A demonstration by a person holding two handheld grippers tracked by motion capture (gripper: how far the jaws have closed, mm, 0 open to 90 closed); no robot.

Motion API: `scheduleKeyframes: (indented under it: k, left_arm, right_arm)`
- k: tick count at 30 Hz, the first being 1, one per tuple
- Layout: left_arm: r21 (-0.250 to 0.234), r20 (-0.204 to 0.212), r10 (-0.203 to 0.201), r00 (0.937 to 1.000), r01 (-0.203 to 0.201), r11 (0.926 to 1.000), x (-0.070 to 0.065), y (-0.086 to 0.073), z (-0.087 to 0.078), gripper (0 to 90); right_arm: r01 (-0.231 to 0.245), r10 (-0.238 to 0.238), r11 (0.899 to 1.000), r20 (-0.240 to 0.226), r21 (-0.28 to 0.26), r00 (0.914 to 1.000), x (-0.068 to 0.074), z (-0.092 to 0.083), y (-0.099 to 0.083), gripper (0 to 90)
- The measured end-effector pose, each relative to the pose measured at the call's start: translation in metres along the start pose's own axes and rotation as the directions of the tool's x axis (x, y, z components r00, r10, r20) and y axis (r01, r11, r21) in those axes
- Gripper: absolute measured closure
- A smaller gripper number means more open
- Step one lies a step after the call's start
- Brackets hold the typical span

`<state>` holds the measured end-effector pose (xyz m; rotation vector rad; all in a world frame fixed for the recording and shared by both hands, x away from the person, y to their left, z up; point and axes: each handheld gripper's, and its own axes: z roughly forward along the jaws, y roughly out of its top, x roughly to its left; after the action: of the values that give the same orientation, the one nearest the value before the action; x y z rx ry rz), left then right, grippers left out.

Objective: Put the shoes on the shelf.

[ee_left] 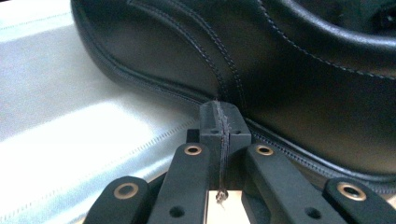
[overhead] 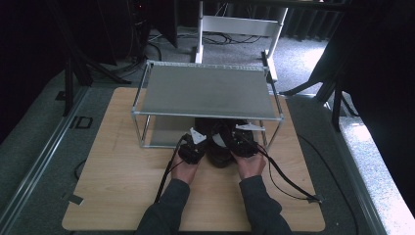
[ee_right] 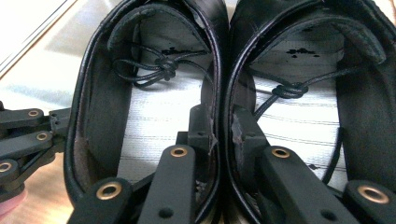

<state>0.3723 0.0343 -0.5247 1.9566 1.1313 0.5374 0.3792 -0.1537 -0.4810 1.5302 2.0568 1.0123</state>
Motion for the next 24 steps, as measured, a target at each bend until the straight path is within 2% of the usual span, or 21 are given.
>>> scheduleKeyframes:
  k: [10,16,21,24]
  left_arm:
    - [-0.024,-0.028,0.028,0.9992,-0.029,0.9993,0.006,0.007,0.013,90.0]
    - [-0.043,-0.04,0.026,0.9988,-0.028,0.9987,0.008,0.01,0.018,90.0]
    - [-0.043,-0.083,0.037,0.9958,-0.041,0.9982,0.01,0.013,0.024,90.0]
    - [-0.042,-0.087,0.043,0.9953,-0.047,0.998,0.011,0.013,0.025,90.0]
  right_arm:
    - [-0.053,0.056,0.997,0.04,-0.063,0.9976,0.003,0.01,-0.001,80.2]
    - [-0.069,0.076,0.992,0.065,-0.101,0.995,0.004,0.013,-0.002,80.2]
    - [-0.08,0.091,0.986,0.073,-0.146,0.9931,0.006,0.02,-0.005,80.3]
    - [-0.083,0.097,0.983,0.08,-0.163,0.9921,0.008,0.022,-0.006,80.3]
